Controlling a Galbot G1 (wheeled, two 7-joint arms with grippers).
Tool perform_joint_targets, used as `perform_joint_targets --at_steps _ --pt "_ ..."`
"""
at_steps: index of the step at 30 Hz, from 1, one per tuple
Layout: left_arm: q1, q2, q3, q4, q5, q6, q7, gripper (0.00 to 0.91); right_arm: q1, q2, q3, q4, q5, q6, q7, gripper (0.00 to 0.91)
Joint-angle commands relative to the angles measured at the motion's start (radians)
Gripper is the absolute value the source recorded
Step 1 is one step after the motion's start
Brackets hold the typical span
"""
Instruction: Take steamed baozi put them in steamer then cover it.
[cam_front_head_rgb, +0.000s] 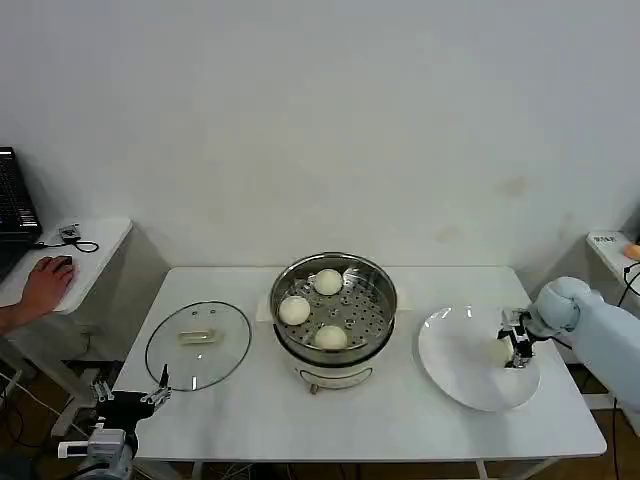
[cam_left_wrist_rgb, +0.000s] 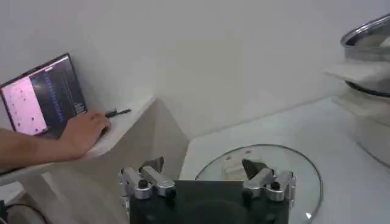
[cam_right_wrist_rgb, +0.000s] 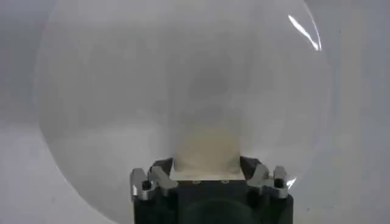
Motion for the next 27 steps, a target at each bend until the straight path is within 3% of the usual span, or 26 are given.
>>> perform_joint_targets --at_steps 1,8,18,22,27 --pt "0.000 -0.002 0.001 -0.003 0.000 -0.001 0.000 0.907 0.002 0.000 0.005 0.001 0.003 0.005 -0.008 0.645" --pt "0.000 0.001 0.001 -0.005 0.000 -0.001 0.000 0.907 0.054 -0.054 -0.018 0.107 0.043 -0.026 -0.014 0.645" --pt "-0.008 0.006 0.006 -0.011 -0.001 0.001 0.002 0.907 0.364 -0.157 -0.213 0.349 0.181 -0.120 -0.037 0.655" --pt "-0.009 0.006 0.009 -0.015 -0.001 0.001 0.002 0.907 0.495 -0.153 -0.303 0.411 0.265 -0.169 -0.030 0.655" --pt "-0.009 0.009 0.007 -0.016 0.000 0.004 0.003 0.907 0.644 -0.102 -0.449 0.502 0.404 -0.255 0.019 0.665"
